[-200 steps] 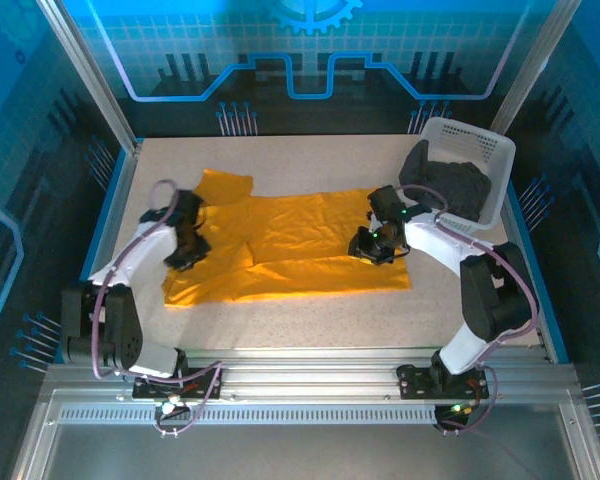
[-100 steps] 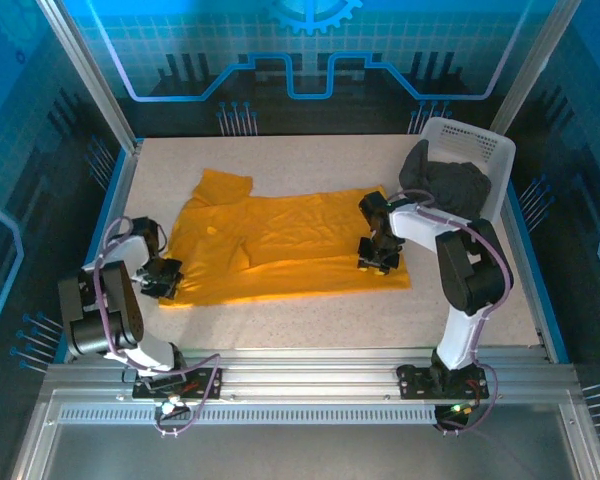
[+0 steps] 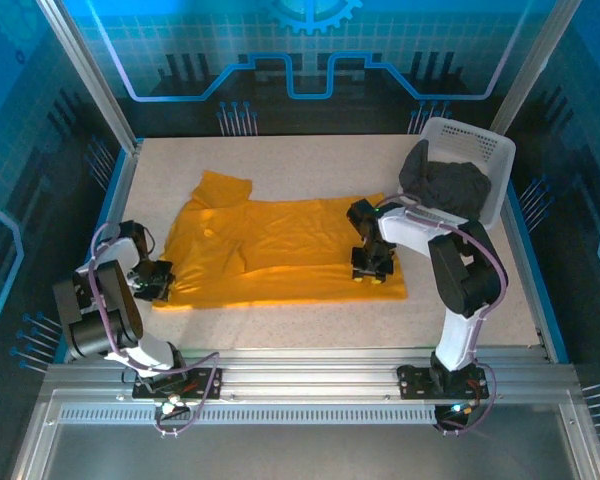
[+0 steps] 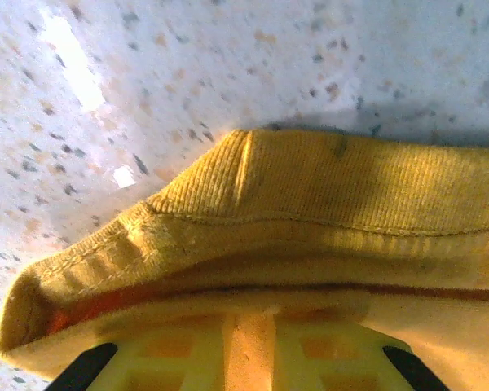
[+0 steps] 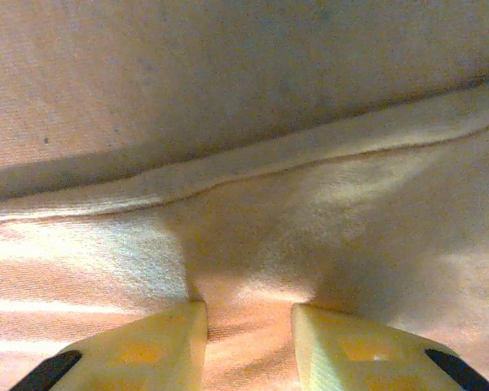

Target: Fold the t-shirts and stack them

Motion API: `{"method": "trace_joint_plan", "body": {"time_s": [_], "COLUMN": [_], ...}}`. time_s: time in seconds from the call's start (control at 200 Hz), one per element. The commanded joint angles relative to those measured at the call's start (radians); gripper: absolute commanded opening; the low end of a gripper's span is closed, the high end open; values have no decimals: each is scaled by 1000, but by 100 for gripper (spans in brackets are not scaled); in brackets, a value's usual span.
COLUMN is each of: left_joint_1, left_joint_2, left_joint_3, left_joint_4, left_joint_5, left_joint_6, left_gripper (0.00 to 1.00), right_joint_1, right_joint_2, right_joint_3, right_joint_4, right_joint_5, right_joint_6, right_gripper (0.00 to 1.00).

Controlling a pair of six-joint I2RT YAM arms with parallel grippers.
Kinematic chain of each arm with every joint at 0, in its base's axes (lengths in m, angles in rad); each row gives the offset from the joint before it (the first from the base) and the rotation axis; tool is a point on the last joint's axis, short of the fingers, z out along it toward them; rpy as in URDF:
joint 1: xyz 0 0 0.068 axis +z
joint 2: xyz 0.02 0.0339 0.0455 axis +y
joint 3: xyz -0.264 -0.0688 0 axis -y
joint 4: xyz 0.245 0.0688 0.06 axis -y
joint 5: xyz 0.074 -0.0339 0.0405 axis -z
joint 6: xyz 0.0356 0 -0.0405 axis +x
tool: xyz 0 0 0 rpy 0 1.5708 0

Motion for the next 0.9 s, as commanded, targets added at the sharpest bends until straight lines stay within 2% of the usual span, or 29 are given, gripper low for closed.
{"method": "trace_joint_plan", "body": {"time_s": [0.0,0.15,0.32,0.42,0.535,0.7,0.895], "left_joint_1": [48,19,-145,-211,-224,-224,-237], "left_joint_2": [-20,-57,-17,115,299,557,802], "left_joint_3": [-34,54,300,470,658,921,1203], "left_joint_4": [-27,-43,-49,-7,51,121,159], "left_joint_5": [-71,-88,-153,-123,-46,20,27], "left_joint_6": [38,44,44,70,125,212,238], "left_gripper": [20,28,36,40,43,45,46], "right_joint_1": [19,12,-14,-44,-69,-74,-71], "right_joint_2": [-25,-58,-97,-78,-20,56,71], "right_joint_3": [-54,21,175,263,391,544,571], "right_joint_4": [-30,3,40,90,96,58,47], "right_joint_5": [-14,-18,-18,-86,-165,-185,-171], "right_joint_6": [20,-43,-154,-206,-243,-243,-193], "right_gripper": [36,40,48,51,52,54,54]}}
